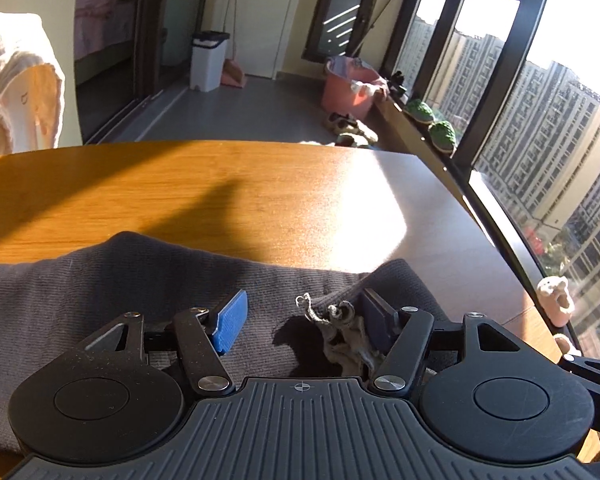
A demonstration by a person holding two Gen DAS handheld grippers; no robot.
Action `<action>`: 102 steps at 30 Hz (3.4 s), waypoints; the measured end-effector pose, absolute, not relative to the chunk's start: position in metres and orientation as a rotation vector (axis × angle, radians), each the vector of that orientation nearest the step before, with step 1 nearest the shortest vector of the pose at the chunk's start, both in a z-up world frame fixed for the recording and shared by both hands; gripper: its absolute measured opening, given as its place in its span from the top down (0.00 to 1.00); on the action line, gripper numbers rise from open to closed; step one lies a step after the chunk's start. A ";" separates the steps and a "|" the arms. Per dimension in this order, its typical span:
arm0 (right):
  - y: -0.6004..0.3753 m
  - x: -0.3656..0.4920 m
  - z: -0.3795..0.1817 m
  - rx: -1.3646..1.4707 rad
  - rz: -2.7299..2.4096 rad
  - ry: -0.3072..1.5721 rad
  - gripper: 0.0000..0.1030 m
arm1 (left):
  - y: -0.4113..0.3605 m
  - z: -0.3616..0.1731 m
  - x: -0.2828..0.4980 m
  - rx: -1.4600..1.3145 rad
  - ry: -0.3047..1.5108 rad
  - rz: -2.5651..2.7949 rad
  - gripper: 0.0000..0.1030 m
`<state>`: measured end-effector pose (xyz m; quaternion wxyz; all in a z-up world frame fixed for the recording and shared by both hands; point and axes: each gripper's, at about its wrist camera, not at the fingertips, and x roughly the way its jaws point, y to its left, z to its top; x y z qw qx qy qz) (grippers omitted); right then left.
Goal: Fold clothes
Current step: 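Roll the cuff end over toward the waistband with both grippers, then keep rolling the grey pants toward the waistband with both grippers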
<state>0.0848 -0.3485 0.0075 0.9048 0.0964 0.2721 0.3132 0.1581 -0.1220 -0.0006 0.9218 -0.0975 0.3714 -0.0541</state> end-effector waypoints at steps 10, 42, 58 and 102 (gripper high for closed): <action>-0.356 0.124 -0.035 0.470 0.541 0.709 0.53 | -0.118 0.000 0.159 -0.239 0.763 -0.119 0.31; -0.310 0.097 -0.001 -0.214 0.492 0.441 0.64 | -0.152 0.022 0.164 -0.205 0.796 -0.231 0.40; -0.260 0.074 -0.027 -0.643 0.471 0.308 0.70 | -0.134 0.028 0.164 -0.338 0.813 -0.274 0.43; -0.253 0.076 -0.002 -0.334 0.535 0.434 0.54 | -0.080 0.035 0.129 -0.417 0.702 -0.199 0.33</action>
